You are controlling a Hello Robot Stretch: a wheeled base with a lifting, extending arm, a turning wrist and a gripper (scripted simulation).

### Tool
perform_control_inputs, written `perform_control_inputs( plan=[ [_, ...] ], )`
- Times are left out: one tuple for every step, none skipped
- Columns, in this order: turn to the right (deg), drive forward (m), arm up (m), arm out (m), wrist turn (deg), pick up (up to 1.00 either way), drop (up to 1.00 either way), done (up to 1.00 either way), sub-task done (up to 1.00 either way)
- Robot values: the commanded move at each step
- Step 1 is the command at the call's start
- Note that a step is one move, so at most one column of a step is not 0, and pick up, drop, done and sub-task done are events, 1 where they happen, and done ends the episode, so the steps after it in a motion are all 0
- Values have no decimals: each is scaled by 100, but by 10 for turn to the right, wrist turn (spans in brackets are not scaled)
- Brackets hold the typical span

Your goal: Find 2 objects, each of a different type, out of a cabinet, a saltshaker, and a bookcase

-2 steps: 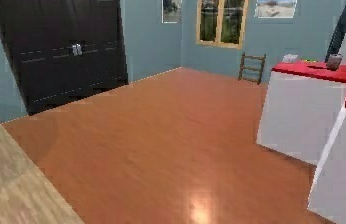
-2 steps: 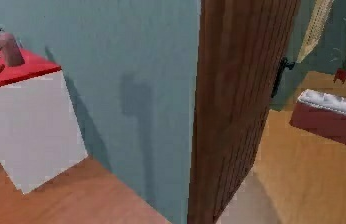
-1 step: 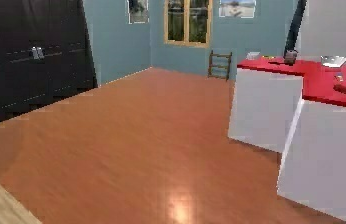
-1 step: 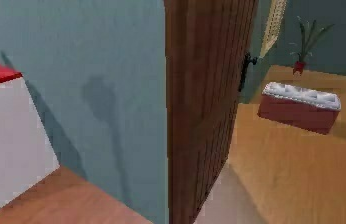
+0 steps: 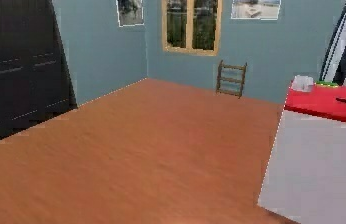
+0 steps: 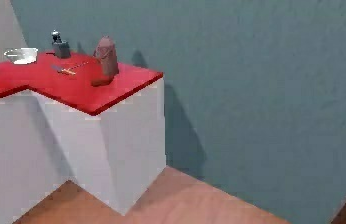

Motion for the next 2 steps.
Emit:
perform_control_inputs(
  plan=[
    [0, 100, 0, 0, 0, 0, 0, 0, 0],
    [60, 0, 0, 0, 0, 0, 0, 0, 0]
  ],
)
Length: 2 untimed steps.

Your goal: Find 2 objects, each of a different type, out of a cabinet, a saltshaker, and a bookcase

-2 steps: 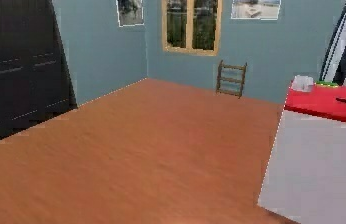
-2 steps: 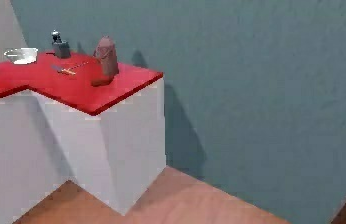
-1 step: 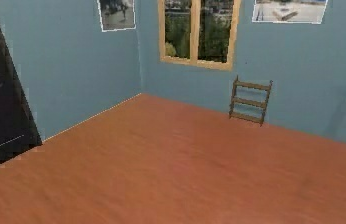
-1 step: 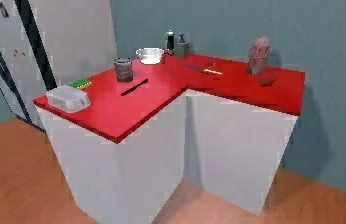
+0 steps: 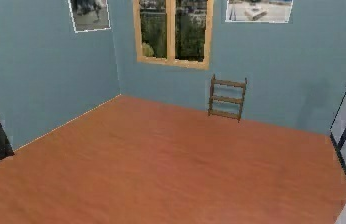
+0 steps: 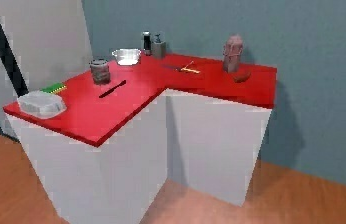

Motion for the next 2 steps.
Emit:
perform_control_inputs(
  plan=[
    [0, 35, 0, 0, 0, 0, 0, 0, 0],
    [240, 0, 0, 0, 0, 0, 0, 0, 0]
  ],
)
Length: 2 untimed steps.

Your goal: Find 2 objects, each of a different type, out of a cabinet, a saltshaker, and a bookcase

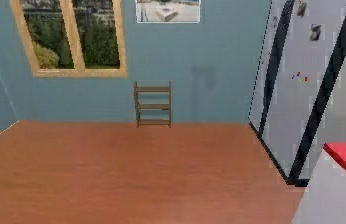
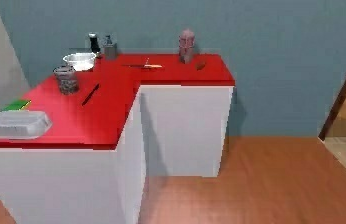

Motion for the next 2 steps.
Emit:
perform_control_inputs(
  plan=[
    [0, 100, 0, 0, 0, 0, 0, 0, 0],
    [450, 0, 0, 0, 0, 0, 0, 0, 0]
  ],
)
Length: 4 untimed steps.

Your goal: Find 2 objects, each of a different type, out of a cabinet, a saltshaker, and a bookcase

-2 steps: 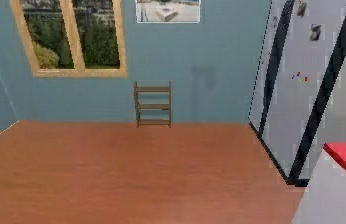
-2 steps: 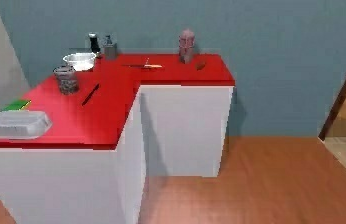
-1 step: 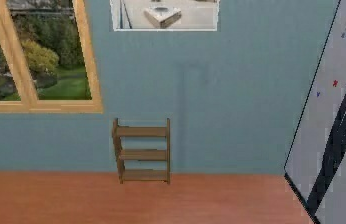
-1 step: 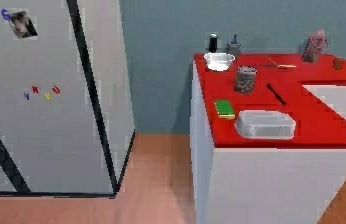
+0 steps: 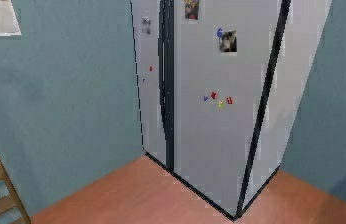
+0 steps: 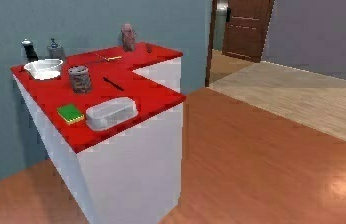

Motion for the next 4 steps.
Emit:
perform_control_inputs(
  plan=[
    [120, 0, 0, 0, 0, 0, 0, 0, 0],
    [0, 60, 0, 0, 0, 0, 0, 0, 0],
    [450, 0, 0, 0, 0, 0, 0, 0, 0],
    [150, 0, 0, 0, 0, 0, 0, 0, 0]
  ],
)
